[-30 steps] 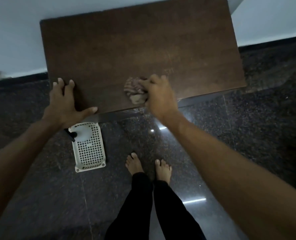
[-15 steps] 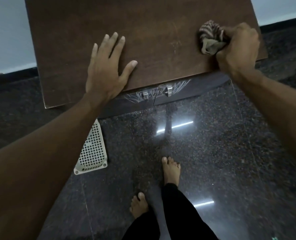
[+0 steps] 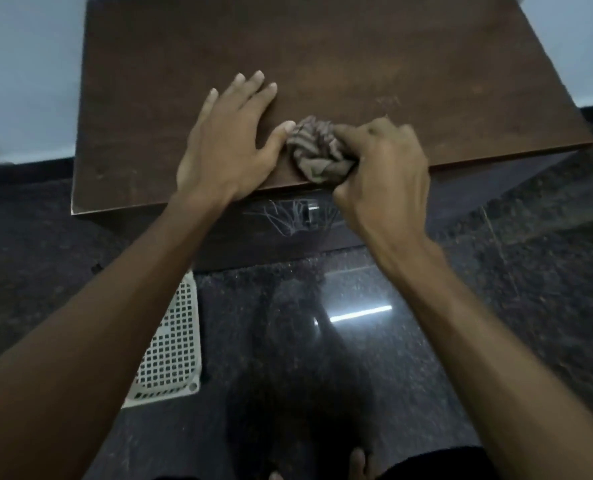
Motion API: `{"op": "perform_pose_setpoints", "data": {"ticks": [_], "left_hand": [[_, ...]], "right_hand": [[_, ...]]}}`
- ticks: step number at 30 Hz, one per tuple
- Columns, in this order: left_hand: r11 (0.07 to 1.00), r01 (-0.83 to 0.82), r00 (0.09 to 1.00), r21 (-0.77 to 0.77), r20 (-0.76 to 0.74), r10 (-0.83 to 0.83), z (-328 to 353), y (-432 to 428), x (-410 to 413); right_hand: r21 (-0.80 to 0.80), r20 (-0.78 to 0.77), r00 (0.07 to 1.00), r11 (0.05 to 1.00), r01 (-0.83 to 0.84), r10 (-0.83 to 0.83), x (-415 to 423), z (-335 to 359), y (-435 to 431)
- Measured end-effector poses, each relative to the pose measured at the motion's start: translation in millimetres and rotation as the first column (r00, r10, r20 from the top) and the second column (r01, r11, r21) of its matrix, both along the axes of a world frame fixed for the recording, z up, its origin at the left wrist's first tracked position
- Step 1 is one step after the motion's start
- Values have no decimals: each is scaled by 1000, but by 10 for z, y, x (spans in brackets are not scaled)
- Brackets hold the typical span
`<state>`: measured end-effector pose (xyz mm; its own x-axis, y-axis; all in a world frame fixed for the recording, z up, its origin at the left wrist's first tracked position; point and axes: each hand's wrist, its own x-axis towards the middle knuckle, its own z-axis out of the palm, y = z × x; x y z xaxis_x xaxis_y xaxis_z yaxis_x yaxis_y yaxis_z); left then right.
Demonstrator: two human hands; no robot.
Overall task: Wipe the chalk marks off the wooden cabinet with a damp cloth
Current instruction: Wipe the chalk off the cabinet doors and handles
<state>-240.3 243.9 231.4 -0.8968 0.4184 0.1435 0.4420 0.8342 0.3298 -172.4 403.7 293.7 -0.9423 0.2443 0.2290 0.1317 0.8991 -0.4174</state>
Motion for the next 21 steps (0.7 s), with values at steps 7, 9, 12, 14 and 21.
{"op": "perform_pose_setpoints", "data": {"ticks": [7,9,12,14,21], "left_hand": [[999,33,999,6,-24,-33,-9,-56,18],[998,17,999,58,-37,-15,-3,-77,55],[992,-19,997,122,-78,28,-6,-90,74],[989,-45,992,139,-107,60,-18,-98,68],[989,-60,993,136,-98,73,17,-44,126]], "right_hand": [[86,-386,923,996,26,9,416,-739,-95],[110,-429,901,994,-12,59,505,-851,-111],[170,-501,856,984,-44,125,516,-952,-29],[119,-587,807,993,-1,71,498,-1008,95],[-283,-748,553,930,234,-367,518,-1299,559]]}}
